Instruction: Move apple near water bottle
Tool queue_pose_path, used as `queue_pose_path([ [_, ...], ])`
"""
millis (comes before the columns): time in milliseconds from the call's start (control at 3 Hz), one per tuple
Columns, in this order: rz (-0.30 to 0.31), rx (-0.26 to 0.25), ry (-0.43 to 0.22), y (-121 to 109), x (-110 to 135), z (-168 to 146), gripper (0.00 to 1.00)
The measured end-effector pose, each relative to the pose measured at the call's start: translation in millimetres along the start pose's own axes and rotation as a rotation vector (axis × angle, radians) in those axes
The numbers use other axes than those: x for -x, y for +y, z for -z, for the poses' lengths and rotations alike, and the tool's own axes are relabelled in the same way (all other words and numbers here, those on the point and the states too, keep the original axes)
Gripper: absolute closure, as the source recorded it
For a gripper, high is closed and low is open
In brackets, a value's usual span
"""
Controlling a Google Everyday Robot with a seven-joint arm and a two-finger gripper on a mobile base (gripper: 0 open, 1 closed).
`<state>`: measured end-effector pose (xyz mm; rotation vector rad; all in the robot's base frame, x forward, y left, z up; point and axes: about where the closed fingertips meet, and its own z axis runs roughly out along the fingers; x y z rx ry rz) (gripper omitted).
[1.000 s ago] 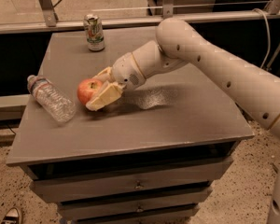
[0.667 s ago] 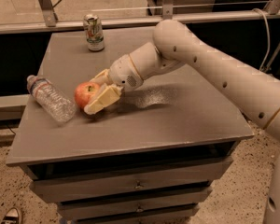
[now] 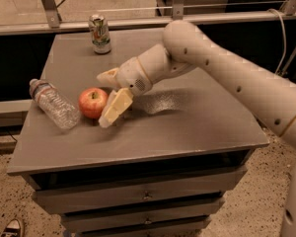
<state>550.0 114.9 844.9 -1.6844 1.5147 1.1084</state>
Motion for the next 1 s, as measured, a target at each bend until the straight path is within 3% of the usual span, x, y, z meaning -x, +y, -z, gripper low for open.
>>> queue_pose_path([
  [333, -0.003, -0.105, 0.015, -16, -3, 34, 0.0],
  [667, 0.002, -0.308, 0.008, -40, -4, 112, 0.0],
  [1000, -0.072, -0.602, -0.12, -54, -15, 216, 0.0],
])
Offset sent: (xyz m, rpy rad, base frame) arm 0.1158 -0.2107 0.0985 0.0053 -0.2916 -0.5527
